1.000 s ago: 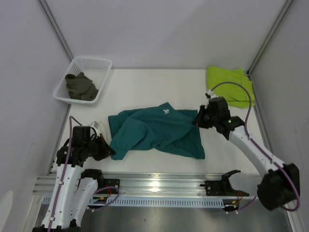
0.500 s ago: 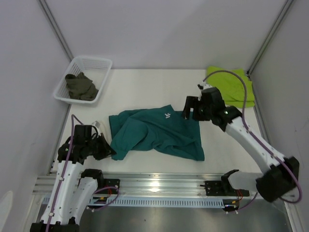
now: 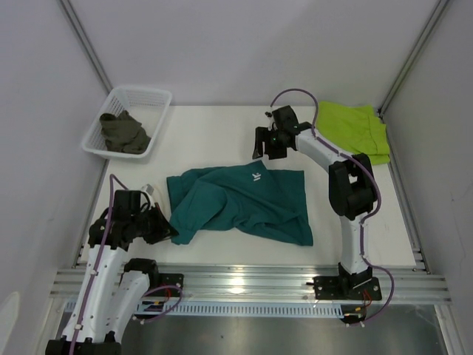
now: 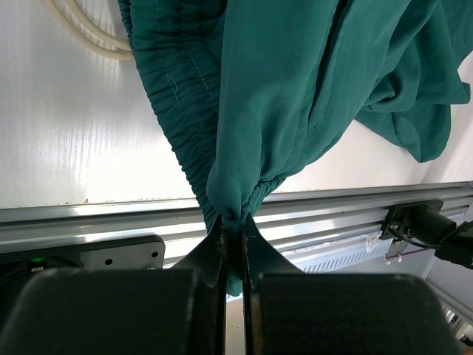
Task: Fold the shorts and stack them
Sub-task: Flatten the shorts out
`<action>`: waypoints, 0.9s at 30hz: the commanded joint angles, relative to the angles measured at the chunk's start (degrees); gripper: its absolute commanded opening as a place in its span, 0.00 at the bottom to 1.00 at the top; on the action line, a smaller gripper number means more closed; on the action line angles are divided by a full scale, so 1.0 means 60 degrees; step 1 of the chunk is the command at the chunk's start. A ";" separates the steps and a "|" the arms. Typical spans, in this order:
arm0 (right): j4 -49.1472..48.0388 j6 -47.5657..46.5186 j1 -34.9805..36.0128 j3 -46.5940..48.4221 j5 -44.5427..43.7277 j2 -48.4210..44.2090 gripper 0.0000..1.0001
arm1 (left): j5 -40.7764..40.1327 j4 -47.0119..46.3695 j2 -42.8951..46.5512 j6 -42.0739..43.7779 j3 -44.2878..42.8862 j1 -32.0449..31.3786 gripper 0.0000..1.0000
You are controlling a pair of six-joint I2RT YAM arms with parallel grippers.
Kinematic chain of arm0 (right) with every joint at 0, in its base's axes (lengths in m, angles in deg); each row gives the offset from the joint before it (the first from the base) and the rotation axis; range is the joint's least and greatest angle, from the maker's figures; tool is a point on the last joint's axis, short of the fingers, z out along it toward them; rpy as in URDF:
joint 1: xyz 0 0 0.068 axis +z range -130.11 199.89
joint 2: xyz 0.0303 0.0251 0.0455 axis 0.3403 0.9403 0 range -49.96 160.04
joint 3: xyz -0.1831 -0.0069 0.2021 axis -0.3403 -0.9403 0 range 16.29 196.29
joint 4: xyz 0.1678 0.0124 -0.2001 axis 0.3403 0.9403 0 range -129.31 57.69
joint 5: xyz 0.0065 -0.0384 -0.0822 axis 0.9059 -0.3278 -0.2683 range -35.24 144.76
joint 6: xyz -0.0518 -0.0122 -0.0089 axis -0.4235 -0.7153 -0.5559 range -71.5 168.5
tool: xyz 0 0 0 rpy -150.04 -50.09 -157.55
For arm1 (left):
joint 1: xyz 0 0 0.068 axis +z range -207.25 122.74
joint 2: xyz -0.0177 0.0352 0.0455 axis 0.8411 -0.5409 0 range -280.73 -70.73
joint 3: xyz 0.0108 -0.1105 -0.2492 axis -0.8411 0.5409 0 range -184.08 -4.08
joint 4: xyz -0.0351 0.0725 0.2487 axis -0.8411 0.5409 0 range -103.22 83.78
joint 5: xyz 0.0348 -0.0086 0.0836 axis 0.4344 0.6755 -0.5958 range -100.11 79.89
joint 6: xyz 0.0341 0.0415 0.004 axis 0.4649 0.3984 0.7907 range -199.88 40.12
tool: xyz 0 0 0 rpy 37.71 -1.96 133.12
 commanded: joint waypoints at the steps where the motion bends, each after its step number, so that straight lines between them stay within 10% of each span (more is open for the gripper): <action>1: 0.0227 -0.0214 -0.0065 0.1099 0.0315 0.0610 0.71 | 0.0206 -0.0202 -0.0037 0.0078 -0.0374 -0.0074 0.00; 20: -0.0520 -0.1225 -0.0167 0.1350 0.0958 0.2149 0.65 | 0.0294 -0.0363 -0.0330 0.0108 -0.0403 -0.0074 0.00; 27: -0.0885 -0.1416 -0.0167 0.0797 0.1311 0.1873 0.23 | 0.0265 -0.0378 -0.0418 0.0122 -0.0490 -0.0074 0.01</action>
